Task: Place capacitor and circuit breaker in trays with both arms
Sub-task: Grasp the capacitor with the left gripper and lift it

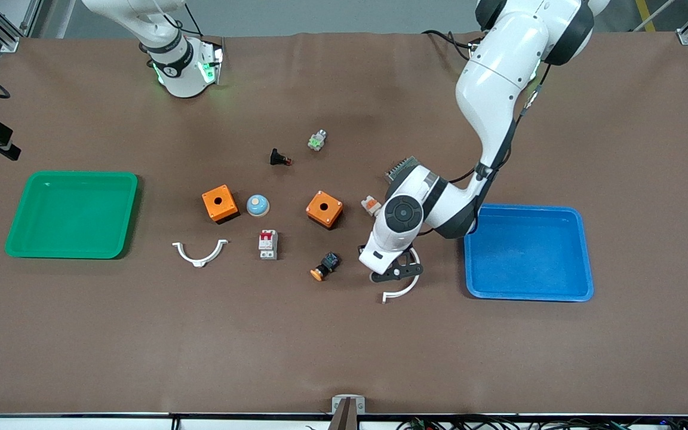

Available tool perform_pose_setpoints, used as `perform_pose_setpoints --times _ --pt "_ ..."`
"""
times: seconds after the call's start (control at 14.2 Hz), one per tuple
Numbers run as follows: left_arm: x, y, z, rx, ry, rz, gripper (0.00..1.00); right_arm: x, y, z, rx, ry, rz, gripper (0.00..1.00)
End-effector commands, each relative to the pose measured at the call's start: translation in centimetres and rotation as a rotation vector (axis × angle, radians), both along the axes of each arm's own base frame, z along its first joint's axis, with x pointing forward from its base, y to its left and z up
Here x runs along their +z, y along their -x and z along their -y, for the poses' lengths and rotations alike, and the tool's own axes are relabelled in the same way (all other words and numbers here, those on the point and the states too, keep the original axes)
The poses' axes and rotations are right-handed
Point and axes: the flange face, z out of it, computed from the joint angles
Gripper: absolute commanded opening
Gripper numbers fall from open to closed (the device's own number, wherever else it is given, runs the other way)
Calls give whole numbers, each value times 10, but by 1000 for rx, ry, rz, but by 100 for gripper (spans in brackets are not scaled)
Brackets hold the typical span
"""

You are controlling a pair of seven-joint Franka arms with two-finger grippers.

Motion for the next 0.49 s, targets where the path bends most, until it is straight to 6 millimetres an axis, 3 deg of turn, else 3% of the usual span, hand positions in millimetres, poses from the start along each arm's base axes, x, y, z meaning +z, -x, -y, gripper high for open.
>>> perform_pose_setpoints --times 0.0,0.14,0.35,0.42 --pt "7 -6 3 25 8 19 5 -2 -4 -4 -1 17 -13 100" --pt "29 -20 -14 37 5 49 2 -3 -6 -17 24 11 -14 100" --pt "73 -44 -55 77 -24 92 0 -15 -11 -70 44 4 -38 100" --pt "90 -51 -76 96 -46 83 0 -27 -15 -101 12 3 -63 100"
